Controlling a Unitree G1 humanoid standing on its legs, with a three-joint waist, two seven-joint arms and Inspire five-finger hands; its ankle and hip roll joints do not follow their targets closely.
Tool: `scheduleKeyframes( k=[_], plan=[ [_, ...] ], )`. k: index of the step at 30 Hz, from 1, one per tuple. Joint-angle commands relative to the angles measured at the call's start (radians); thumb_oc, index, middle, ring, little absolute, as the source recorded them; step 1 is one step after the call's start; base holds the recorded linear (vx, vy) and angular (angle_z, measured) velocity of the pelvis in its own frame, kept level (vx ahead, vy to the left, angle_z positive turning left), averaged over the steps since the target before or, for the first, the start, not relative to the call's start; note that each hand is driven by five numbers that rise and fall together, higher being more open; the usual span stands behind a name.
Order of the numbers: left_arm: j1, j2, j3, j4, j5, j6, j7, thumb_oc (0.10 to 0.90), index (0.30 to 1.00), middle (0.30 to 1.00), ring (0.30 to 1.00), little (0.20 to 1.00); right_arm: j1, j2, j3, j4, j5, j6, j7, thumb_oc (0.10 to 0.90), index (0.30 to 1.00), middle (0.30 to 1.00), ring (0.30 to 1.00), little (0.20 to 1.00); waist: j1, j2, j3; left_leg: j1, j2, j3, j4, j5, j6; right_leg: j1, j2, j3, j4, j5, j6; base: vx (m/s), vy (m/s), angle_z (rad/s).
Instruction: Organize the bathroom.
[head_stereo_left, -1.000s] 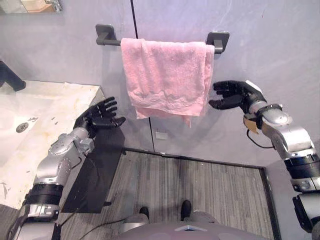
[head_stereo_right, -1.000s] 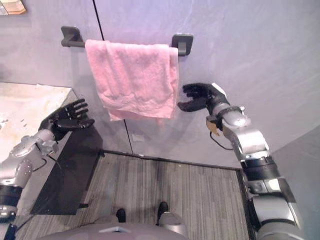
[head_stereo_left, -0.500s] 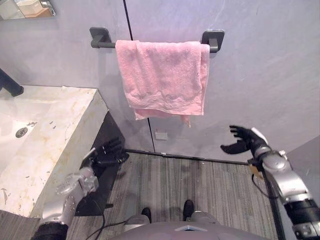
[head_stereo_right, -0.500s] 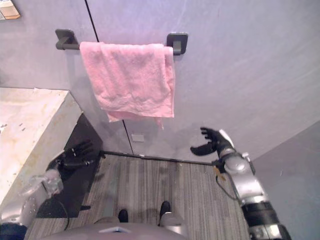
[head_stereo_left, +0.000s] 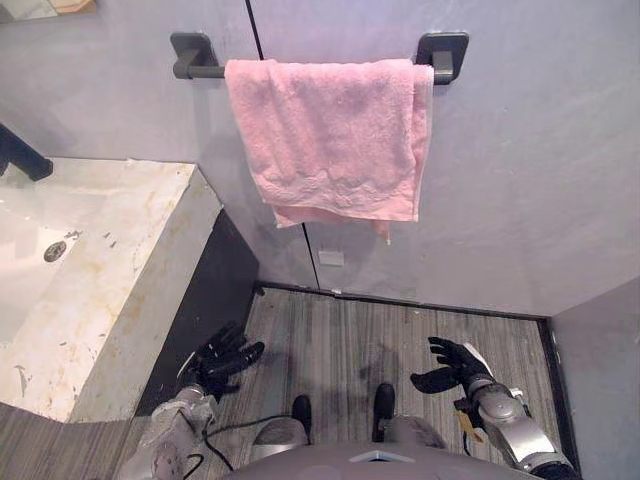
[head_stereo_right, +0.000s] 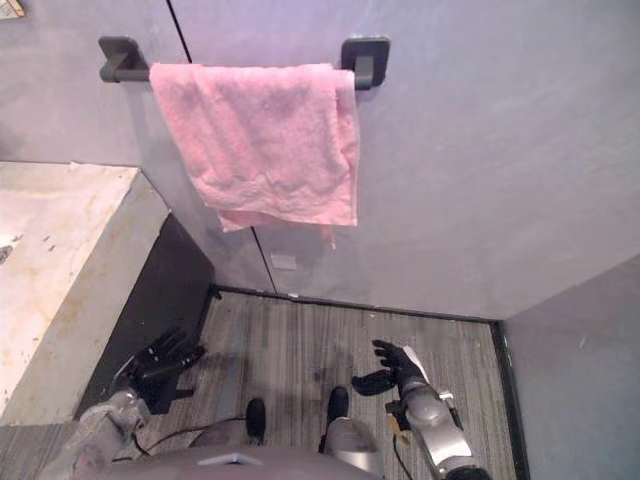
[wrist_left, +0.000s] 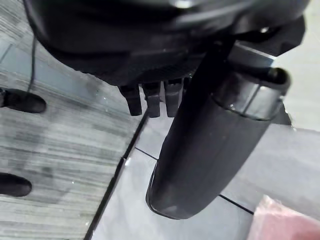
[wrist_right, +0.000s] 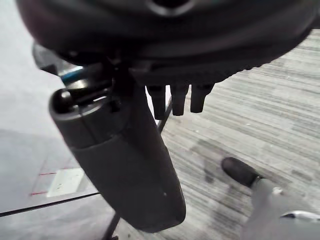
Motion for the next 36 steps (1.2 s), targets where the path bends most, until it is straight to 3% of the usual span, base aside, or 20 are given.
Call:
scheduleKeyframes(
  k=[1,5,8,11,14,17,20,23,28,31,36],
  plan=[
    [-0.075,0.089,0.038,-0.056,-0.066,-0.1,0.018,0.8,0.9,0.9,0.9,0.9,-0.088,-0.013,-0.015,-0.038,0.019,-0.117,-0.068,0.8,0.9,0.9,0.9,0.9,0.014,-0.044,-0.003,-0.042,-0.015,0.06,0.071,-0.024,-0.003,0.002,-0.015,0.02,0.113,-0.166,0.051,-0.15,-0.054,0.12],
    [-0.087,0.094,0.027,-0.055,-0.093,-0.1,0.028,0.8,0.9,0.9,0.9,0.9,-0.096,-0.01,-0.002,0.011,0.021,-0.151,-0.084,0.8,0.9,0.9,0.9,0.9,0.02,-0.038,0.019,-0.075,-0.002,0.051,0.091,0.003,-0.014,-0.021,-0.013,0.0,0.143,-0.176,0.04,-0.13,-0.052,0.08],
    [-0.105,0.106,0.014,-0.049,-0.097,-0.102,0.033,0.8,0.9,0.9,0.9,0.9,-0.11,-0.019,0.017,0.056,0.008,-0.17,-0.097,0.8,0.9,0.9,0.9,0.9,0.023,-0.03,0.045,-0.104,0.025,0.067,0.083,0.049,-0.031,-0.034,-0.004,-0.022,0.155,-0.181,0.033,-0.13,-0.059,0.15],
    [-0.121,0.115,0.007,-0.043,-0.102,-0.103,0.028,0.8,0.9,0.9,0.9,0.9,-0.123,-0.021,0.03,0.087,0.008,-0.179,-0.107,0.8,0.9,0.9,0.9,0.9,0.025,-0.03,0.061,-0.123,0.037,0.092,0.094,0.056,-0.038,-0.041,-0.004,-0.042,0.158,-0.184,0.03,-0.12,-0.067,0.21],
    [-0.154,0.125,-0.014,-0.013,-0.067,-0.106,0.001,0.8,0.9,0.9,0.9,0.9,-0.128,-0.022,0.032,0.118,0.023,-0.19,-0.136,0.8,0.9,0.9,0.9,0.9,0.009,-0.044,0.078,-0.152,0.072,0.25,0.24,0.04,-0.048,-0.043,-0.032,-0.133,0.149,-0.178,0.016,-0.15,-0.112,0.36],
    [-0.161,0.128,-0.03,0.013,-0.055,-0.119,-0.01,0.8,0.9,0.9,0.9,0.9,-0.149,-0.022,0.041,0.161,0.037,-0.203,-0.151,0.8,0.9,0.9,0.9,0.9,0.006,-0.064,0.087,-0.131,0.106,0.295,0.432,-0.006,-0.071,-0.055,-0.064,-0.195,0.162,-0.181,0.005,-0.08,-0.096,0.76],
    [-0.181,0.136,-0.036,0.056,-0.048,-0.128,-0.026,0.8,0.9,0.9,0.9,0.9,-0.172,-0.029,0.043,0.197,0.038,-0.226,-0.152,0.8,0.9,0.9,0.9,0.9,-0.004,-0.072,0.079,-0.083,0.138,0.349,0.523,-0.021,-0.085,-0.085,-0.08,-0.25,0.178,-0.181,-0.011,-0.1,-0.046,0.44],
    [-0.19,0.139,-0.043,0.075,-0.046,-0.134,-0.036,0.8,0.9,0.9,0.9,0.9,-0.174,-0.034,0.035,0.201,0.044,-0.233,-0.151,0.8,0.9,0.9,0.9,0.9,-0.013,-0.074,0.063,-0.06,0.131,0.361,0.562,-0.025,-0.096,-0.099,-0.081,-0.268,0.174,-0.178,-0.019,-0.06,-0.019,0.39],
    [-0.205,0.158,-0.083,0.07,-0.028,-0.12,-0.047,0.8,0.9,0.9,0.9,0.9,-0.147,-0.061,-0.002,0.193,0.065,-0.234,-0.14,0.8,0.9,0.9,0.9,0.9,-0.041,-0.035,0.021,-0.006,0.031,0.36,0.6,-0.004,-0.134,-0.127,-0.054,-0.32,0.165,-0.173,-0.039,-0.05,-0.009,0.36],
    [-0.211,0.17,-0.089,0.055,-0.025,-0.098,-0.058,0.8,0.9,0.9,0.9,0.9,-0.137,-0.064,-0.012,0.192,0.065,-0.239,-0.14,0.8,0.9,0.9,0.9,0.9,-0.054,-0.018,0.01,0.023,0.003,0.384,0.55,-0.02,-0.126,-0.148,-0.045,-0.338,0.172,-0.163,-0.033,-0.03,0.023,0.15],
    [-0.245,0.2,-0.124,0.038,0.0,-0.073,-0.069,0.8,0.9,0.9,0.9,0.9,-0.13,-0.054,-0.02,0.204,0.078,-0.256,-0.165,0.8,0.9,0.9,0.9,0.9,-0.092,0.007,-0.008,0.093,-0.025,0.44,0.401,-0.08,-0.082,-0.211,-0.052,-0.366,0.193,-0.127,-0.014,-0.08,0.033,0.29]
  ],
)
